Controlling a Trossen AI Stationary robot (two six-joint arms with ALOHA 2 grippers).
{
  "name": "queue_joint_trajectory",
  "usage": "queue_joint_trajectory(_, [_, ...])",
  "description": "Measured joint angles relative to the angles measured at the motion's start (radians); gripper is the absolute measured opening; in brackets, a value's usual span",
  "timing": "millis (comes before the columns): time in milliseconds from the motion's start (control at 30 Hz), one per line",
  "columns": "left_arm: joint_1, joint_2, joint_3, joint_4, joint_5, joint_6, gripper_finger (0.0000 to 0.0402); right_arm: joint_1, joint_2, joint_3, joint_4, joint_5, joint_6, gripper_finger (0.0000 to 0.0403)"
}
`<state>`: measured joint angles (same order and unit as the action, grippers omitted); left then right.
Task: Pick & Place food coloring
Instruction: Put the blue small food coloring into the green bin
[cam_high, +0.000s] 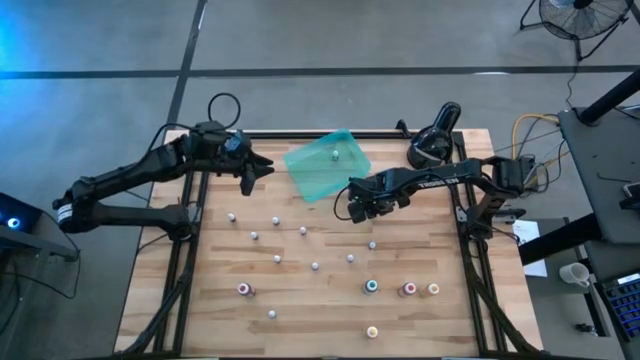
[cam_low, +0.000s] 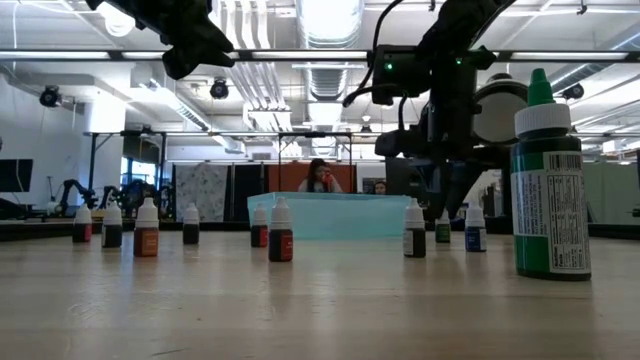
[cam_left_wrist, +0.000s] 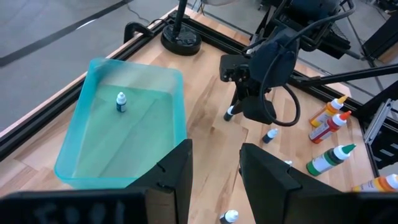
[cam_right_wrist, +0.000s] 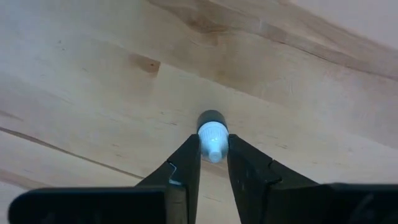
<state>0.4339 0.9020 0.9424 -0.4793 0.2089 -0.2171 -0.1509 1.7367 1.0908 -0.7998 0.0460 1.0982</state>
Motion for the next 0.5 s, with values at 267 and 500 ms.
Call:
queue_joint_trajectory(267, [0.0, 0.0, 0.0, 0.0, -0.001, 0.004, 0.0106, 0.0, 0.003, 0.054, -0.015, 0.011, -0.064, 0.0051])
queue_joint_trajectory(500, [0.0, 0.0, 0.0, 0.0, -0.001, 0.004, 0.0106, -0.018, 0.002, 0.296, -0.161, 0.152, -0.158, 0.0047])
